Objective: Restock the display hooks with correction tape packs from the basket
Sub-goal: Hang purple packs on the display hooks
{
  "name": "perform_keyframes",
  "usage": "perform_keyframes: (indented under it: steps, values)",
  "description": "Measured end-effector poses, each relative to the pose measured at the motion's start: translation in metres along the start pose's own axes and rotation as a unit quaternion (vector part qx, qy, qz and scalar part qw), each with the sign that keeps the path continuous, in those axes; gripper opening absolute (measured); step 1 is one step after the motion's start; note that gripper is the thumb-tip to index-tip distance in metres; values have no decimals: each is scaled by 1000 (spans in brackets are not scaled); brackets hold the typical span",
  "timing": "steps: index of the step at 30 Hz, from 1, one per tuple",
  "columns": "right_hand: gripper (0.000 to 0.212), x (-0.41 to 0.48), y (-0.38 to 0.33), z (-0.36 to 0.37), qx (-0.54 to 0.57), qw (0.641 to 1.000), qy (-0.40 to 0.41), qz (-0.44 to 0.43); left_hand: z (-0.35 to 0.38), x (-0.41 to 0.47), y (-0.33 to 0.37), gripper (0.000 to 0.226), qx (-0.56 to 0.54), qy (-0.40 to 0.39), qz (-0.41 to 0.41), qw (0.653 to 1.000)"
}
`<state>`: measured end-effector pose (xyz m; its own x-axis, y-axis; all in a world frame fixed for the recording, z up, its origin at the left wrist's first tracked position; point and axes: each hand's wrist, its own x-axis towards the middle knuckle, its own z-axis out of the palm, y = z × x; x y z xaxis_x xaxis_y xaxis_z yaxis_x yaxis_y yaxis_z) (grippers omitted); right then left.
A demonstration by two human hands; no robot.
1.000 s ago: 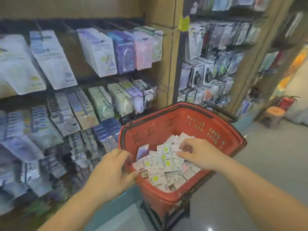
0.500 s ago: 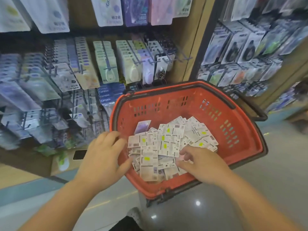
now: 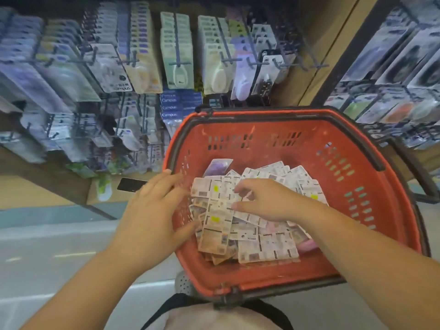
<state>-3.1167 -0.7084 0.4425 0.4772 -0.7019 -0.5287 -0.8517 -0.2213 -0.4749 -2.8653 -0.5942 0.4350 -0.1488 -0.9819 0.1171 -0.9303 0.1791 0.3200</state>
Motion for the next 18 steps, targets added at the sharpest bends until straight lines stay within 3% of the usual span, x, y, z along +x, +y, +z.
perform_keyframes:
  steps: [3, 7, 9, 12, 15, 18]
  values:
    - [63, 56, 2, 17, -41, 997, -60, -26, 7, -7, 8, 57, -48, 6, -58, 997]
    - [36, 92, 14, 53, -169, 979, -89, -76, 8, -11, 17, 60, -79, 5, -108, 991]
    - [34, 96, 16, 53, -171, 977, -86, -98, 4, -9, 21, 61, -61, 5, -120, 991]
    - [42, 86, 16, 24, -80, 984, -95, -128, 1, -7, 29, 68, -2, -1, -134, 991]
    - [30, 68, 21, -18, 49, 988, -57, -137, -1, -3, 46, 73, 80, 8, -159, 984]
    - [28, 49, 25, -52, 180, 971, -21, -156, 5, 12, 71, 77, 86, 57, -181, 978]
